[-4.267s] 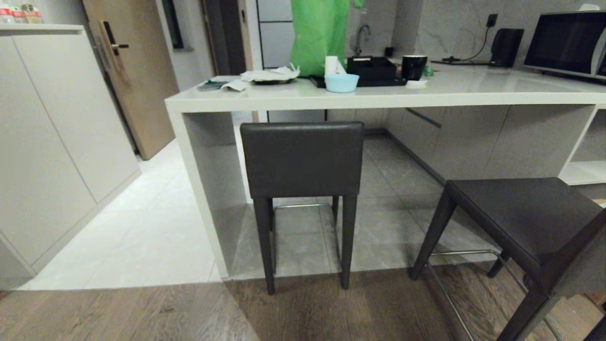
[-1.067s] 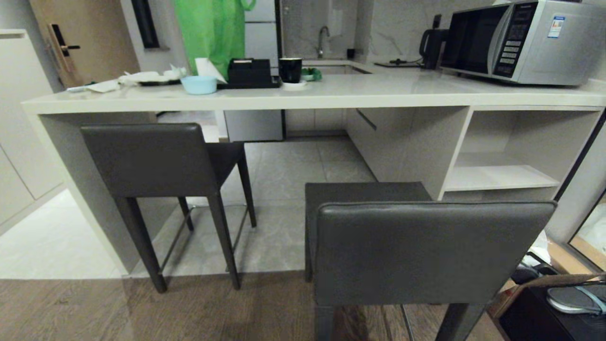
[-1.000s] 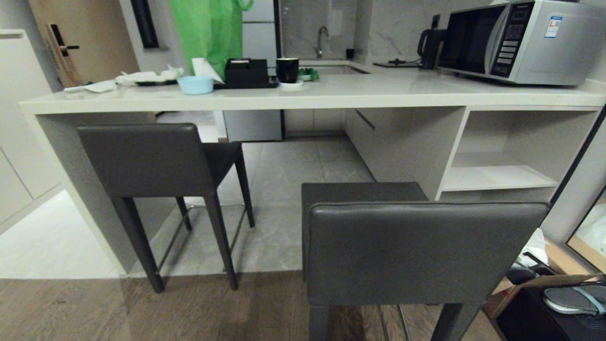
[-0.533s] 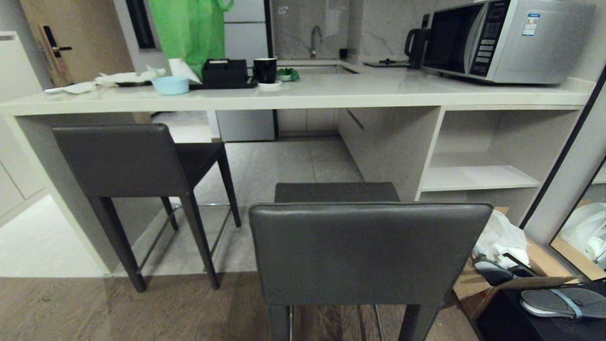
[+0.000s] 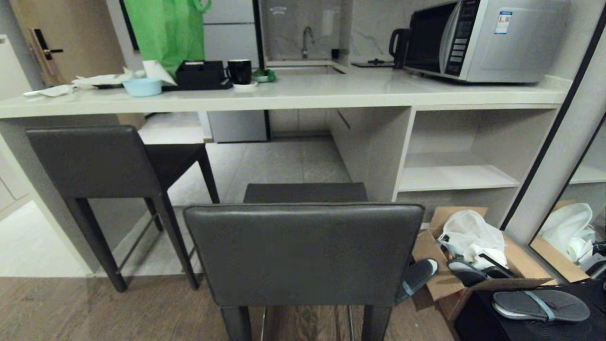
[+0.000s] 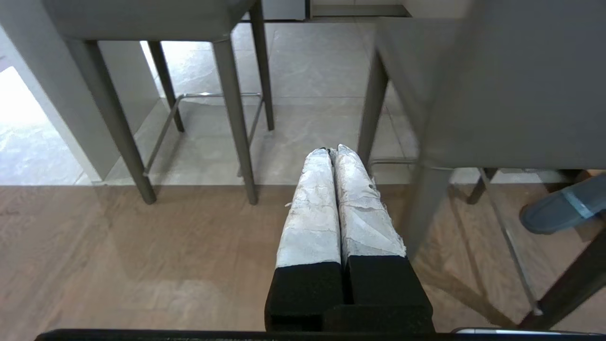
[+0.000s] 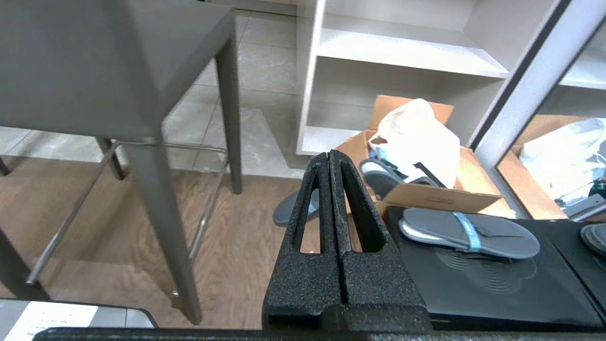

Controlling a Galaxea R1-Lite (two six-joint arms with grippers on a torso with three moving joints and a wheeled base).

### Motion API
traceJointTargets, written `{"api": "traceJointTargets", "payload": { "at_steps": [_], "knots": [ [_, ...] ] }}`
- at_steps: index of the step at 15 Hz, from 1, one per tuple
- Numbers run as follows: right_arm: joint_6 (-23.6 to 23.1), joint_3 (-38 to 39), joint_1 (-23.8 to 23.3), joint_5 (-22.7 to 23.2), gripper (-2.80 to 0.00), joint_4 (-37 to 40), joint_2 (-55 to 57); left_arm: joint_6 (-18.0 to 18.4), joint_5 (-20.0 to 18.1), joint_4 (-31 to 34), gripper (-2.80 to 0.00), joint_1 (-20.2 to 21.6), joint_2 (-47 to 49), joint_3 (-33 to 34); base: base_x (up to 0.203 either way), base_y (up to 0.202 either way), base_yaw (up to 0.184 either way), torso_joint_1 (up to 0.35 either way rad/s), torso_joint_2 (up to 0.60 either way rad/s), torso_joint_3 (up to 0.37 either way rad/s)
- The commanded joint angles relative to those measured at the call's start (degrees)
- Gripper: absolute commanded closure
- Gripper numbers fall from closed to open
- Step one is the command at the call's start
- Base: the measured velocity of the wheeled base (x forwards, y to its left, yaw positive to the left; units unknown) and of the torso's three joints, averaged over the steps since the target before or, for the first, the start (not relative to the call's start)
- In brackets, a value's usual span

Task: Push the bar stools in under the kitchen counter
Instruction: Push the gray chair back under the dining table

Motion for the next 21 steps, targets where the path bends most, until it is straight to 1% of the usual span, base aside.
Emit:
{"api": "traceJointTargets", "payload": {
  "at_steps": [1, 3, 4, 5, 6, 7, 9, 10, 11, 12, 13, 14, 16, 17, 19, 21],
  "knots": [
    [-0.3, 0.0, 0.0, 0.1, 0.00, 0.0, 0.1, 0.0, 0.1, -0.2, 0.00, -0.1, -0.1, 0.1, 0.000, -0.089, 0.006, 0.007, 0.00, 0.002],
    [-0.2, 0.0, 0.0, 0.4, 0.00, 0.0, 0.1, 0.2, -0.1, -1.5, 0.00, 0.0, -0.1, 0.4, 0.000, 0.000, 0.000, 0.000, 0.00, 0.000],
    [-0.3, -0.4, 0.0, 0.1, 0.00, 0.7, 0.1, 0.9, -0.2, -1.2, 0.00, 0.1, -0.1, 0.4, 0.000, 0.000, 0.000, 0.000, 0.00, 0.000],
    [-0.2, -1.7, 0.0, 0.1, 0.00, 2.5, 0.8, 0.8, -0.1, -1.4, 0.00, -0.1, -0.1, 0.2, 0.000, 0.000, 0.000, 0.000, 0.00, 0.000],
    [0.4, -3.9, 0.0, 0.3, 0.00, 3.6, 3.0, 0.6, -0.1, -1.3, 0.00, -0.2, 0.0, -1.0, 0.000, 0.000, 0.000, 0.000, 0.00, 0.000],
    [1.8, -6.9, 0.0, 0.8, 0.00, 4.0, 7.1, 0.6, -0.5, -0.6, 0.00, -0.2, 0.9, -4.5, 0.000, 0.000, 0.000, 0.000, 0.00, 0.000],
    [4.2, -12.7, 0.0, 3.2, 0.00, 2.2, 17.7, 0.1, -2.6, 2.4, 0.00, -0.6, 8.0, -12.5, 0.000, 0.000, 0.000, 0.000, 0.00, 0.000],
    [4.7, -14.9, 0.1, 5.5, 0.00, -0.7, 24.2, -0.7, -4.7, 2.9, 0.00, -1.9, 14.4, -15.5, 0.000, 0.000, 0.000, 0.000, 0.00, 0.000],
    [4.8, -16.6, 0.2, 7.7, 0.00, -4.5, 30.9, -1.5, -7.0, 1.6, 0.00, -4.1, 20.9, -17.0, 0.000, 0.000, 0.000, 0.000, 0.00, 0.000],
    [4.7, -17.8, 0.6, 9.3, 0.00, -8.3, 37.2, -2.2, -8.7, -1.5, 0.00, -6.3, 26.7, -17.1, 0.000, 0.000, 0.000, 0.000, 0.00, 0.000],
    [4.8, -18.9, 2.5, 10.6, 0.00, -12.7, 44.4, -2.8, -10.3, -7.3, 0.00, -8.6, 33.5, -16.6, 0.000, 0.000, 0.000, 0.000, 0.00, 0.000],
    [5.3, -19.7, 6.6, 11.7, 0.00, -16.8, 51.3, -3.3, -12.0, -13.8, 0.00, -10.5, 40.5, -15.7, 0.000, 0.000, 0.000, 0.000, 0.00, 0.000],
    [7.3, -20.5, 17.5, 13.1, 0.00, -22.3, 62.1, -3.7, -14.7, -23.8, 0.00, -12.7, 53.2, -14.5, 0.000, 0.000, 0.000, 0.000, 0.00, 0.000],
    [8.9, -20.7, 22.2, 13.6, 0.00, -26.2, 67.8, -3.8, -15.8, -29.0, 0.00, -13.8, 60.1, -14.0, 0.000, 0.000, 0.000, 0.000, 0.00, 0.000],
    [11.0, -20.8, 26.8, 13.9, 0.00, -33.9, 77.8, -3.8, -17.1, -38.1, 0.00, -16.2, 71.7, -13.1, 0.000, 0.000, 0.000, 0.000, 0.00, 0.000],
    [12.3, -21.0, 30.0, 12.5, 0.00, -42.3, 86.2, -3.5, -18.0, -46.6, 0.00, -18.4, 81.1, -12.3, 0.000, 0.000, 0.000, 0.000, 0.00, 0.000]
  ]
}}
